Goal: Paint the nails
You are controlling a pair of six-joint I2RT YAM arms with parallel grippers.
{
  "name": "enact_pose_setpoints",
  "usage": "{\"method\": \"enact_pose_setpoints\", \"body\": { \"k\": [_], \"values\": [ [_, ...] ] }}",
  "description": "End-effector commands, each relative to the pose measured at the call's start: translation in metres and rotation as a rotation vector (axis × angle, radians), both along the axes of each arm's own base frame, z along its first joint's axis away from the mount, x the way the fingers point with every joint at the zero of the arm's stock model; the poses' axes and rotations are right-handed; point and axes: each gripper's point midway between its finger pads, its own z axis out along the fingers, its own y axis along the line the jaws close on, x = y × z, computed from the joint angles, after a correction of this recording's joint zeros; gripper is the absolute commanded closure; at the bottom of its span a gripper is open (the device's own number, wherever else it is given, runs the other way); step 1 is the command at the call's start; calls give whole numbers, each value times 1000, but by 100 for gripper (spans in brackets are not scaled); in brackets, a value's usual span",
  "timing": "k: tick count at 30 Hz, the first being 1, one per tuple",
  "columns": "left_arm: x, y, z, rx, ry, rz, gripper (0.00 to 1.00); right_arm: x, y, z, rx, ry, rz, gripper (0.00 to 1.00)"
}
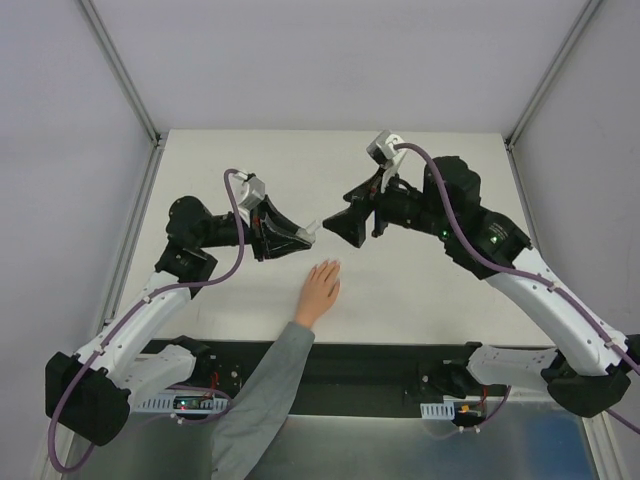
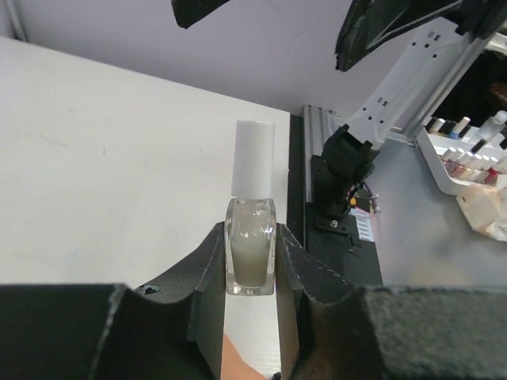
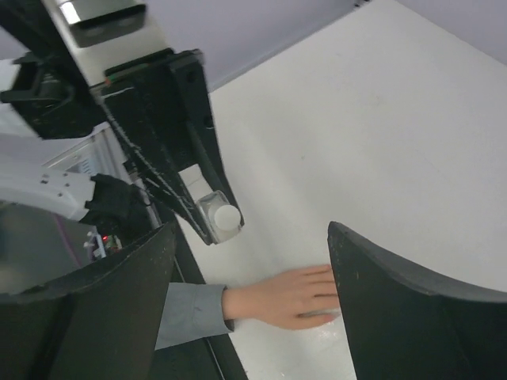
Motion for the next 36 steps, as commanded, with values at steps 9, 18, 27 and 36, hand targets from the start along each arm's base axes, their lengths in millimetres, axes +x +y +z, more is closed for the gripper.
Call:
{"method": "enact_pose_setpoints", "body": {
  "k": [9,18,27,36],
  "values": [
    [-23,0,29,-63,-87,-143,100,-38,38,14,100,-52,474,43],
    [-24,0,30,-64,-84,-147,100,-36,47,13,106,-22,511,73],
    [-24,1,31,-68,-88,-138,100,-35,50,-1,70,37,522,99],
    [-1,2,24,-40,-104,7,100,-18,51,-15,44,152,320,99]
  ]
}}
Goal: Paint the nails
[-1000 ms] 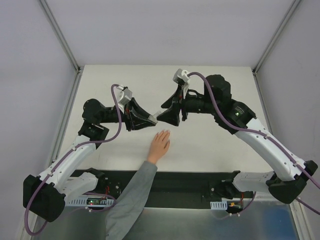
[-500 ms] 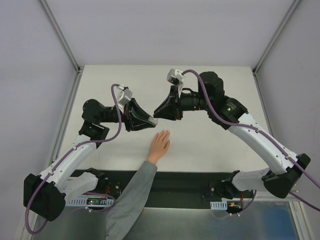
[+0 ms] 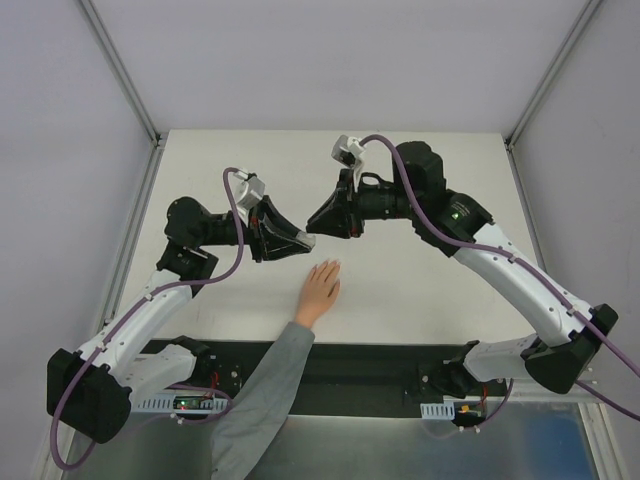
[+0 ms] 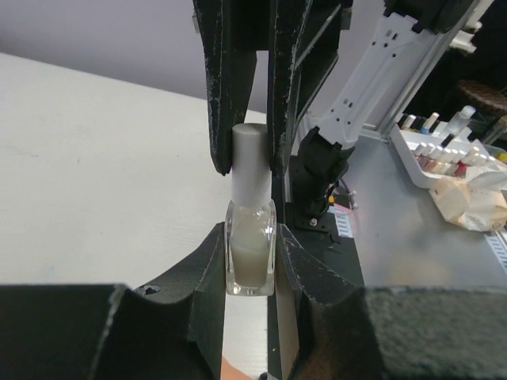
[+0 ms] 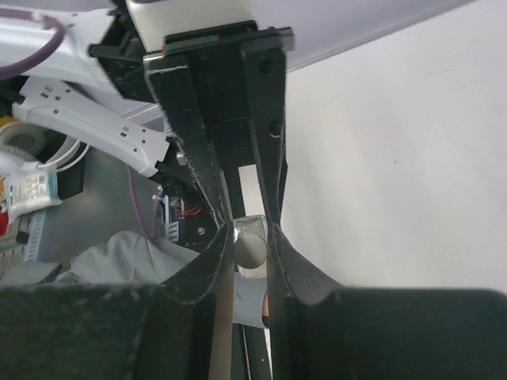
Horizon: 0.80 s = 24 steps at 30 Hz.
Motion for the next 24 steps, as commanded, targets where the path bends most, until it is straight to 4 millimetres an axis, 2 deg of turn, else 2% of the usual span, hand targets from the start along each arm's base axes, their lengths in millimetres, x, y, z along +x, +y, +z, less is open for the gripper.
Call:
{"method": "enact_pose_setpoints", "body": {
  "k": [1,3,4,5,6,10,15,16,17,18,20,21,23,24],
  "values": [
    [20,5,15,-17,-129,163,100,8,4,0,-34,76,-156,100],
    [27,7,7,18,-128,208,100,19,2,-14,-119,119,-404,100],
    [32,9,9,18,-132,247,100,25,-4,-11,-135,141,-536,100],
    [35,10,7,24,-129,263,100,39,-20,-19,-168,125,-782,99],
    [36,10,6,27,-132,274,100,34,-21,-22,-135,209,-866,99],
    [37,12,7,29,-142,287,100,25,-16,-23,-109,182,-1003,100],
    [34,12,8,24,-142,278,100,21,-11,-10,-81,161,-996,100],
    [34,12,8,22,-144,276,100,19,-11,-7,-77,159,-985,96],
    [33,12,9,20,-144,276,100,20,-11,-4,-75,150,-979,86],
    [32,12,8,21,-140,267,100,20,-14,1,-70,139,-974,67],
    [30,11,9,19,-141,253,100,20,-19,8,-86,73,-941,48],
    [28,10,9,19,-140,237,100,19,-21,14,-74,48,-917,34],
    [25,9,10,14,-141,215,100,18,-29,28,-85,-45,-825,19],
    [21,8,9,16,-136,183,100,18,-32,28,-97,-79,-782,15]
  ]
}}
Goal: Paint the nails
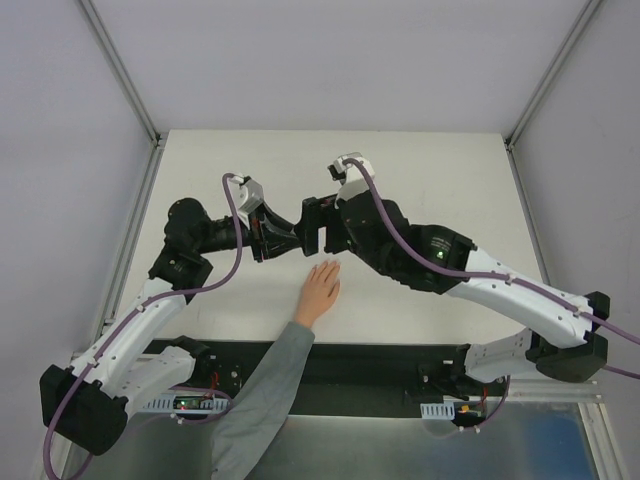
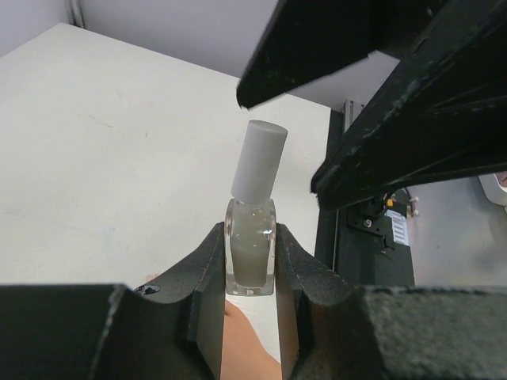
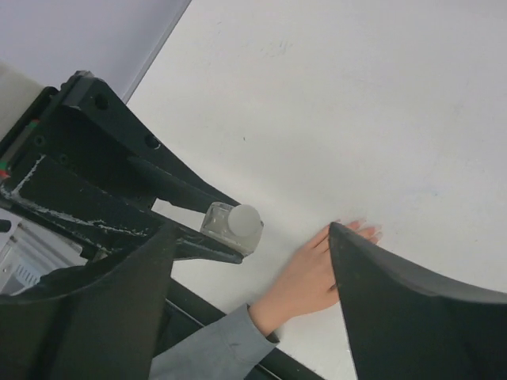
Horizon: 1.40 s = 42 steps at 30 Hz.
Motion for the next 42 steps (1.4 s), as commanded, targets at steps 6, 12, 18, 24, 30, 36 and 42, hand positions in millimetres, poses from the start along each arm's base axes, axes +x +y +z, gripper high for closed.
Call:
{"method": "enact_pose_setpoints", "body": {
  "k": [6,12,18,24,30,36,42],
  "values": [
    [-24,-7,36,-85,-88,-190,100,-25,-20,52,-7,-236,616,11],
    [-34,-9,42,-117,-54,-289,100,-47,-5,48,52,-278,929,22],
    [-42,-10,55,-150,-16,-349,100,-40,-1,47,124,-328,1008,29],
    [-49,-7,67,-162,-25,-373,100,-46,-4,55,163,-361,1090,36],
    [-54,-6,76,-201,-4,-384,100,-47,-8,60,173,-381,1117,47],
    [-55,-6,81,-216,9,-385,100,-49,-7,68,204,-403,1122,50],
    [-57,-7,81,-216,14,-388,100,-50,-2,72,234,-402,1146,56]
  ]
}}
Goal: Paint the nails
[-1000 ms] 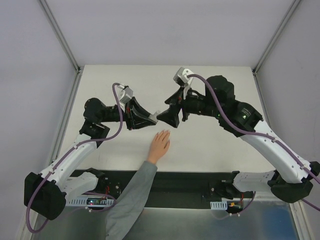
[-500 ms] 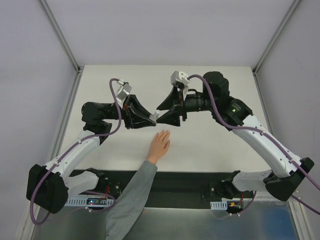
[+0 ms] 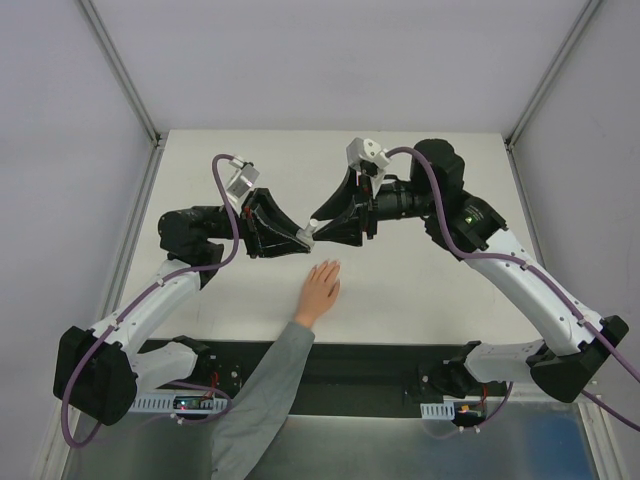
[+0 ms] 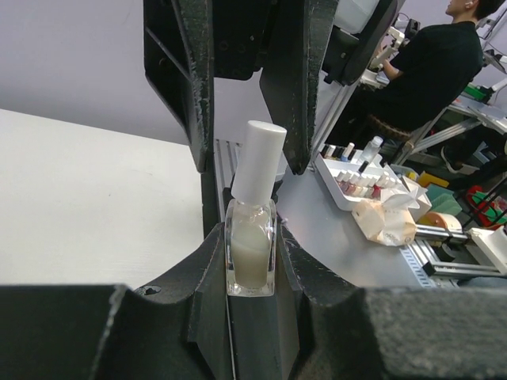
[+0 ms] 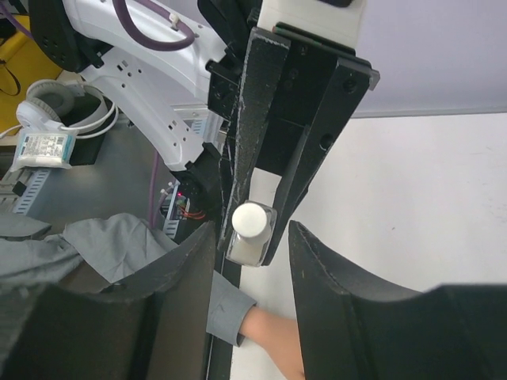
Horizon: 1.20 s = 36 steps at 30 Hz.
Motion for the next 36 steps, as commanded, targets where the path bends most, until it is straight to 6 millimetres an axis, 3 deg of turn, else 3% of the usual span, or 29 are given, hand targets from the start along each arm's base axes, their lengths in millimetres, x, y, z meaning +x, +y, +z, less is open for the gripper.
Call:
{"method": "enact_pose_setpoints", "body": {
  "k": [1,14,17,20,27,36],
  "values": [
    [-8,2,23,-54,-103,-6,100,-8,2,24,82,-55,68,57],
    [-12,3,26,-61,-121,-6,100,-9,10,25,87,-24,107,69],
    [-13,4,26,-67,-136,1,100,-10,11,24,83,-9,117,79],
    [-12,4,25,-70,-156,17,100,-10,14,23,76,26,130,99],
    [-6,6,17,-62,-291,106,100,-6,20,19,74,82,127,100],
    [-11,7,21,-62,-302,99,100,-8,27,20,97,75,209,100]
  ]
}}
